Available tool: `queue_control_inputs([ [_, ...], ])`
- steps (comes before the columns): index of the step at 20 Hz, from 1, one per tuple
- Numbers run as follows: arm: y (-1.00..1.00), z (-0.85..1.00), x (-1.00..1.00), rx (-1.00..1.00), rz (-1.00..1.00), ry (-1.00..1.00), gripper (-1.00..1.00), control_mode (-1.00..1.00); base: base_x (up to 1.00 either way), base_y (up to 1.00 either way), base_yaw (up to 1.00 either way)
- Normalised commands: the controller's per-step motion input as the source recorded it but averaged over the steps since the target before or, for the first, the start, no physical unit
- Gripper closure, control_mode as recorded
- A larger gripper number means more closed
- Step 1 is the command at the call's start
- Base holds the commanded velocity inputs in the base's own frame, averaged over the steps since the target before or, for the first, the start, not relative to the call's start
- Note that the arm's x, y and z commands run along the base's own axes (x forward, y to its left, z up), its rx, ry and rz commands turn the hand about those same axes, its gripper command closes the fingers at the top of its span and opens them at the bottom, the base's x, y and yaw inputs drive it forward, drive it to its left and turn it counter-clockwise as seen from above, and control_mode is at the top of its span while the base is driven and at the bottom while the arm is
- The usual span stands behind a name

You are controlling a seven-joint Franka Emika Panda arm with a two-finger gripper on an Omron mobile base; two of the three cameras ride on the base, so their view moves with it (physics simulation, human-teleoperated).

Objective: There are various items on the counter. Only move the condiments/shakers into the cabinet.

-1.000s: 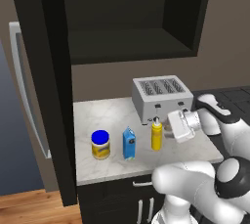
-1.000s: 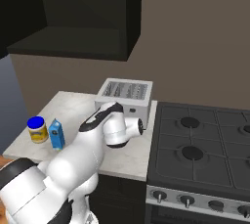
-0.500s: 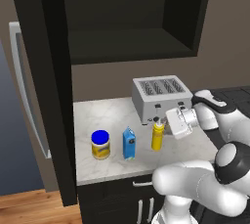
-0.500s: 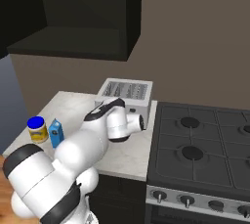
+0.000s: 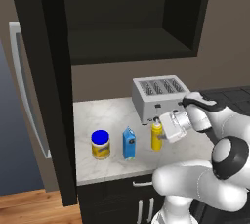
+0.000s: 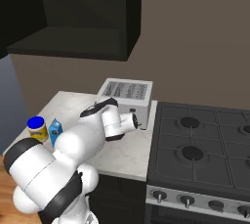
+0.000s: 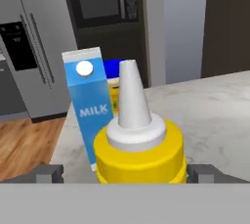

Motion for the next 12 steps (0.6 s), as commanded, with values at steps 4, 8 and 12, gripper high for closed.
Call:
queue_control_inputs([
  [4,0.04,-0.01,0.00,-0.01,0.00,0.00,1.00,-1.00,0.00,0.00,0.00],
  [8,0.00,0.36,-0.18,0.00,-0.02,-0.10,1.00,-1.00,0.00,0.00,0.00],
  [12,0.00,1.00,-0.40,0.00,-0.08,-0.12,1.00,-1.00,0.00,0.00,0.00],
])
